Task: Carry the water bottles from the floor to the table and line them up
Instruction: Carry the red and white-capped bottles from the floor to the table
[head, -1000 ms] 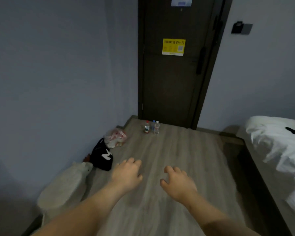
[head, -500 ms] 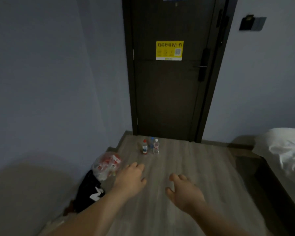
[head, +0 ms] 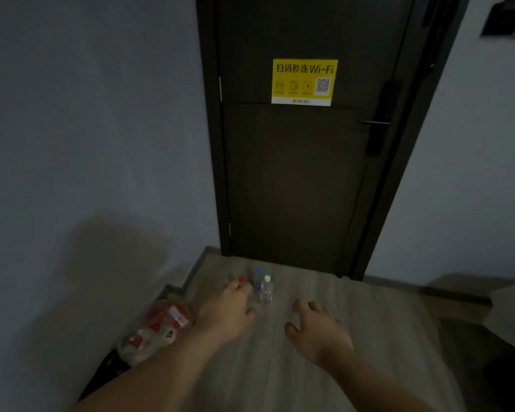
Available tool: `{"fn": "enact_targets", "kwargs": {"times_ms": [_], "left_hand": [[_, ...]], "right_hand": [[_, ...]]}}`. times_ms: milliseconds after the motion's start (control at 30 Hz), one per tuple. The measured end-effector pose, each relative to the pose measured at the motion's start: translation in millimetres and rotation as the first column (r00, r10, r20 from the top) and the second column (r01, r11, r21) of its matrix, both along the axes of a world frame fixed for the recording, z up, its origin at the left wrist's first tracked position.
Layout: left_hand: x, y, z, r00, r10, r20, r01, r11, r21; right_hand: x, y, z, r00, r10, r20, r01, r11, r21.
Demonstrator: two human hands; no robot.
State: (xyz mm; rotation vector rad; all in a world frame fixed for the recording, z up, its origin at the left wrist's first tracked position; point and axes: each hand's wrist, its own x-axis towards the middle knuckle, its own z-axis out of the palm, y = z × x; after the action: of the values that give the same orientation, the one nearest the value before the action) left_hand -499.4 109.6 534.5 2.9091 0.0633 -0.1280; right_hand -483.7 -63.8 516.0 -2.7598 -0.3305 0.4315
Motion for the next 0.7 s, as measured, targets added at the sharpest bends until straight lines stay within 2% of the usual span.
{"fn": "enact_targets", "kwargs": {"times_ms": [233, 400, 700], "left_hand": [[117.9, 45.1, -36.3, 0.995, 0.061, -0.075, -0.064, 0.997, -0.038], [215.3, 89.0, -60.9, 0.994, 0.032, -0.100, -0.039, 0.997, -0.068], [364.7, 137.7, -90.2, 0.969, -0.005, -0.249, -0.004, 0.999, -0.032]], "right_hand": [[128.0, 34.8, -27.2, 0.996, 0.032, -0.085, -0.036, 0.998, -0.047], [221.9, 73.8, -48.2, 0.993, 0.022, -0.113, -0.027, 0.999, -0.043], [364.0, 127.3, -77.9, 0.971, -0.012, -0.240, -0.009, 0.996, -0.087]]}}
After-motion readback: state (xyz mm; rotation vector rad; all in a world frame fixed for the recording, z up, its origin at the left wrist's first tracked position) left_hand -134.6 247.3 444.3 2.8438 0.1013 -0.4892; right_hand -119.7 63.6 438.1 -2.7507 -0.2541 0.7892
